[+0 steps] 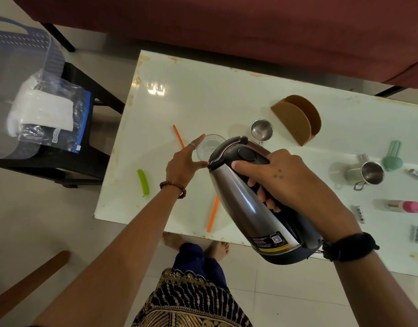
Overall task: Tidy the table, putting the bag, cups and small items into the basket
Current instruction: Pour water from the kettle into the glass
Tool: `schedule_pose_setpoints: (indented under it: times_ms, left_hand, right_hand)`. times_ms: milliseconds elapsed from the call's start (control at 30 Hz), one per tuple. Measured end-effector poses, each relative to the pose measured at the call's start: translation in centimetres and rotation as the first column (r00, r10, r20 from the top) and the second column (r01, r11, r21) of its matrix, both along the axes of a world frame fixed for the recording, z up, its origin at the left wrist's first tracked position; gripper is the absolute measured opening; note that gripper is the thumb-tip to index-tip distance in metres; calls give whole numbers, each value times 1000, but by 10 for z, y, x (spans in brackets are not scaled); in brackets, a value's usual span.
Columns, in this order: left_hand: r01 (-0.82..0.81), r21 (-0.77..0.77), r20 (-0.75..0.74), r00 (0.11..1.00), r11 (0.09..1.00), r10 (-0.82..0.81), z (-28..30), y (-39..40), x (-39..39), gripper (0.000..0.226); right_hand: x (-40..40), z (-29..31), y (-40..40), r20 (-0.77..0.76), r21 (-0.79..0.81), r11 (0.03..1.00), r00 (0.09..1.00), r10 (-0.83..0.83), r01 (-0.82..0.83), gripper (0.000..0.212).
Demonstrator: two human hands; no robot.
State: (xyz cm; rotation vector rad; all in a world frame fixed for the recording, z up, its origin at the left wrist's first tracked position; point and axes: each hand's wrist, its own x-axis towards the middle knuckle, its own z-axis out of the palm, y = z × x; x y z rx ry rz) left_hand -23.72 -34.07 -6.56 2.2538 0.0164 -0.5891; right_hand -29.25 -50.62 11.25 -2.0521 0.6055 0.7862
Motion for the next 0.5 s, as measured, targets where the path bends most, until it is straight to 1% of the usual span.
schedule_pose_setpoints:
  times_ms: [67, 133, 200, 300, 500]
  left_hand:
    - [-1, 2, 2, 1000, 1000, 1, 0, 0, 1, 71]
    - [3, 3, 0, 1000, 1000, -3, 0, 1, 1, 72]
    - [1, -3, -13, 1000, 1000, -1, 0, 1, 2, 72]
    - [-5, -2, -26, 1000, 1000, 5, 1, 1, 2, 73]
    - [-14, 29, -25, 1000, 999, 15, 3, 0, 3, 72]
  right_hand:
    - [-1, -1, -1, 7, 4, 999, 999, 35, -35, 33]
    - [-3, -2, 1, 20, -17, 997, 997, 73, -73, 40]
    - [-3, -2, 0, 9, -13, 999, 999, 43, -43, 42]
    - [0, 0, -1, -20, 18, 999, 999, -39, 39, 35]
    - [-1, -1, -2, -19, 17, 999, 999, -40, 40, 34]
